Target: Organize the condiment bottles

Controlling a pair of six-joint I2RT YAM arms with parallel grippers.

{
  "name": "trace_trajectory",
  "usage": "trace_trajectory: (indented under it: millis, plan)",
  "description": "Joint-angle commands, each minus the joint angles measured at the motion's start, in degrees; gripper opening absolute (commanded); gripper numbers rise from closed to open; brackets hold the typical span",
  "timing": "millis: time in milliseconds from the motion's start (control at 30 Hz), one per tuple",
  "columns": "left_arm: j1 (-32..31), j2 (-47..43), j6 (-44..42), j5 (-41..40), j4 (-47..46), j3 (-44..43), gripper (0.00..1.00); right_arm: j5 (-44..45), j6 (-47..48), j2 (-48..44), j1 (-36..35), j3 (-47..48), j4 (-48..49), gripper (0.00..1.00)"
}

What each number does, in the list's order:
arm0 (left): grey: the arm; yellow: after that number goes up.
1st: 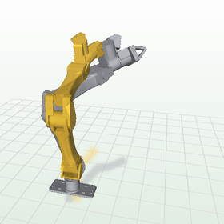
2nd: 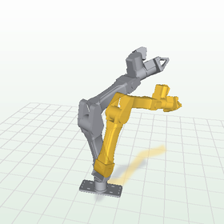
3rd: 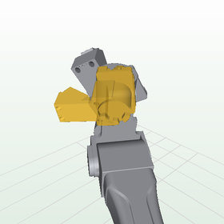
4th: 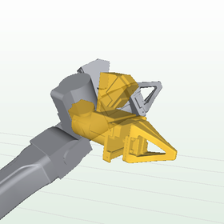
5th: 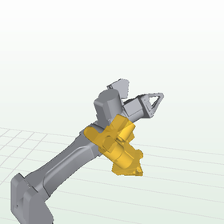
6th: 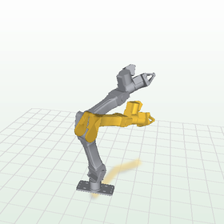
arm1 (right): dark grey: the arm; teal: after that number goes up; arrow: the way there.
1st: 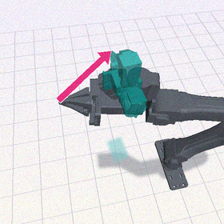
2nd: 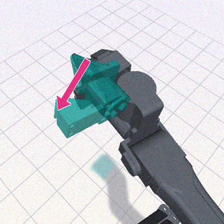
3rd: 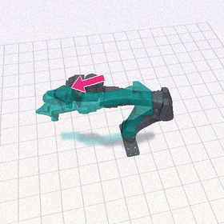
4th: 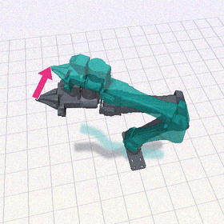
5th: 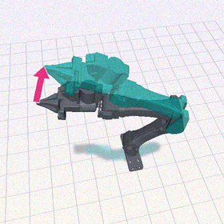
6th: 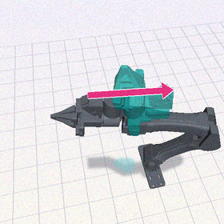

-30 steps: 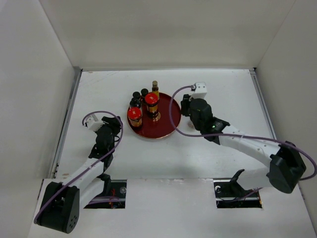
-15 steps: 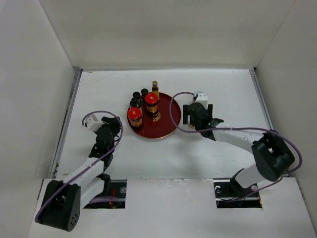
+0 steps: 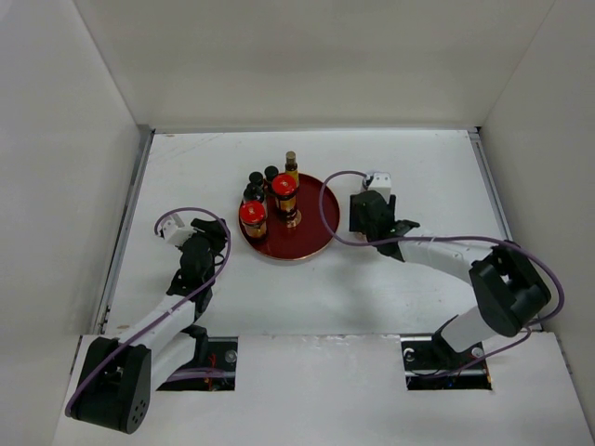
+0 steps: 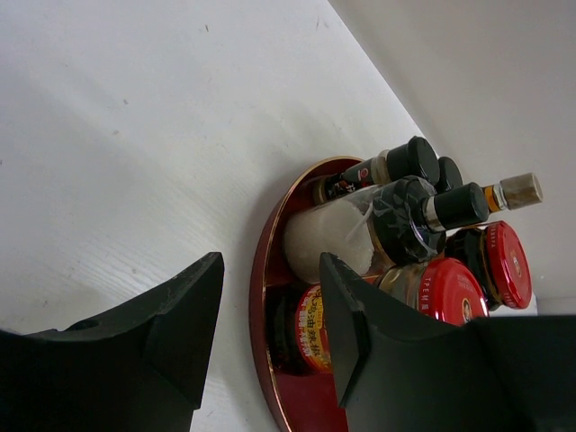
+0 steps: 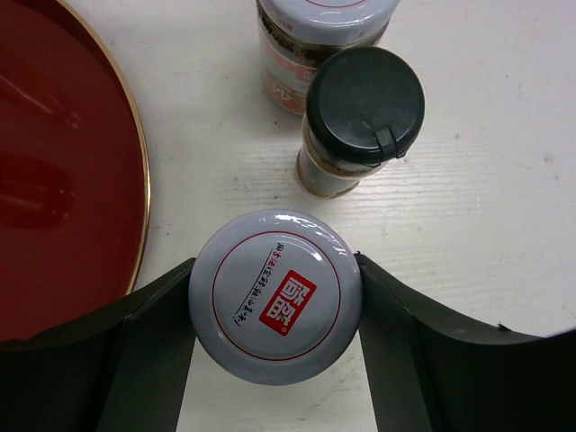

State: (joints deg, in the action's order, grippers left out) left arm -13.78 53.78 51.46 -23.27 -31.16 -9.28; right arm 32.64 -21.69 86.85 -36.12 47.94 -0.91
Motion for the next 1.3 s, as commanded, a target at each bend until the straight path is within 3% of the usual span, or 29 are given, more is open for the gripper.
trace_trajectory:
  millis: [0,267,533,967,1133,1267]
  plan:
    - [0.2,-0.69,0.48,0.77,-2.94,0.14,0.45,3.56,1.21,-4.93,-1.01,1.54,4.6,0.54]
    - [0.29,-0.52,0.57,0.51,-2.94,0.14,0.45,2.43,3.23,-6.7,-4.18,7.68,5.29,0.53]
    - [0.47,-0.87,0.22,0.24,-2.86,0.31,0.45,-4.77,4.12,9.36,-4.27,22.61,12.42,0.53]
    - [0.12,-0.34,0.13,0.07,-3.3,0.22,0.45,-7.07,5.17,28.81,-3.12,41.08,11.02,0.55]
    - [0.12,0.36,0.31,0.42,-3.73,0.31,0.45,-6.72,4.73,30.83,-3.12,41.27,9.87,0.63]
    - [-0.06,0.45,0.3,0.06,-3.74,0.23,0.45,-6.28,4.03,30.49,-3.12,39.51,9.78,0.78]
